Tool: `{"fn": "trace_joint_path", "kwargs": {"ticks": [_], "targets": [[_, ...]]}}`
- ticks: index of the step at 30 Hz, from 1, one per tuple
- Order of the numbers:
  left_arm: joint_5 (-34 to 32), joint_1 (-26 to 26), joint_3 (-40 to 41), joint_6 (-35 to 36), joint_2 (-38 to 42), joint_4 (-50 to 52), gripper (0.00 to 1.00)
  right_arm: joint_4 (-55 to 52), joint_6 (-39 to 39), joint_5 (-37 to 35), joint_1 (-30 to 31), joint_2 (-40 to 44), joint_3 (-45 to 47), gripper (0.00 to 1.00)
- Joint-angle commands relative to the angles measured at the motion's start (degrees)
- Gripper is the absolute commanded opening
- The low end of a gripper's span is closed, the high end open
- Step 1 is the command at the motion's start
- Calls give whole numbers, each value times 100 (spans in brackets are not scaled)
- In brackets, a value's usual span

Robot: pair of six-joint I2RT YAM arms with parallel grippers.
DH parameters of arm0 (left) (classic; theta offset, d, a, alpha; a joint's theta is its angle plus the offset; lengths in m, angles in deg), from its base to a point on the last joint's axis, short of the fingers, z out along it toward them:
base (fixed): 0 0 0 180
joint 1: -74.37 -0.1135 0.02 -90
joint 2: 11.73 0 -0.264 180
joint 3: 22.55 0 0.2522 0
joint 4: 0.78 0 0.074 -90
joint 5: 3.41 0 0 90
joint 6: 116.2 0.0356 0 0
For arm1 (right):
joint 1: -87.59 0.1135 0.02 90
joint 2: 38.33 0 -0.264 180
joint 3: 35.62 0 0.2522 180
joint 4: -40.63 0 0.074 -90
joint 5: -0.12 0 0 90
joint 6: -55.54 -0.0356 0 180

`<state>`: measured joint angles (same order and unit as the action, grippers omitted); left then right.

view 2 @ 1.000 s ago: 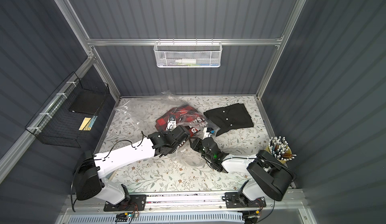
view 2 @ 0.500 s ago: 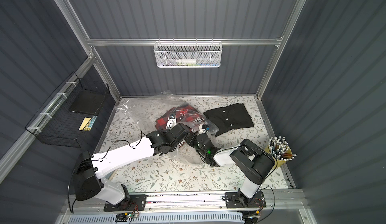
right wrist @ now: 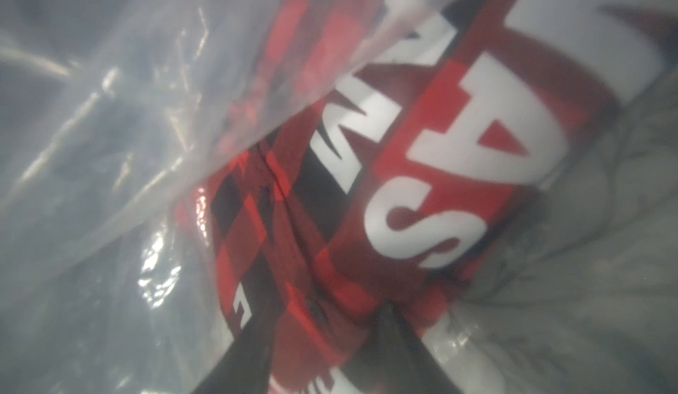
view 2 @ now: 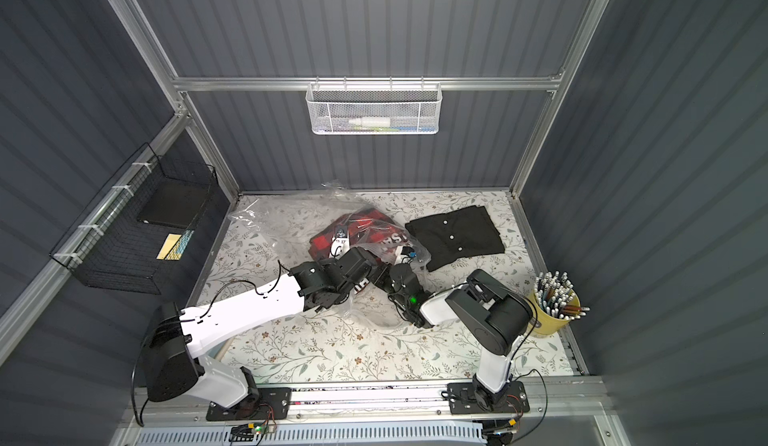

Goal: Take the shirt out of the vacuum bag
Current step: Take out the shirt from the vacuum bag.

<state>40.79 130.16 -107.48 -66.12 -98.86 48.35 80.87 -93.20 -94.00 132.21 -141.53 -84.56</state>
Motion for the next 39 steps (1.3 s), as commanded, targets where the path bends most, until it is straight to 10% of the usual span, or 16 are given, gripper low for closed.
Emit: {"fn": "trace_joint_path", "kwargs": {"ticks": [1, 14, 26, 30, 39], "targets": [[-28, 12, 129, -79, 236, -13, 0, 181, -15, 36, -109, -214, -142, 48], [23, 17, 203, -156, 199, -50, 0, 270, 16, 66, -217, -570, -580, 47], [149, 12, 340, -214, 205, -101, 0, 380, 127, -2, -295, -503, -786, 22], [186, 18, 383, -236, 197, -127, 0, 401, 209, 36, -329, -423, -839, 0], [238, 27, 379, -259, 129, -162, 0, 420, 388, 242, -331, 33, -450, 0]]}}
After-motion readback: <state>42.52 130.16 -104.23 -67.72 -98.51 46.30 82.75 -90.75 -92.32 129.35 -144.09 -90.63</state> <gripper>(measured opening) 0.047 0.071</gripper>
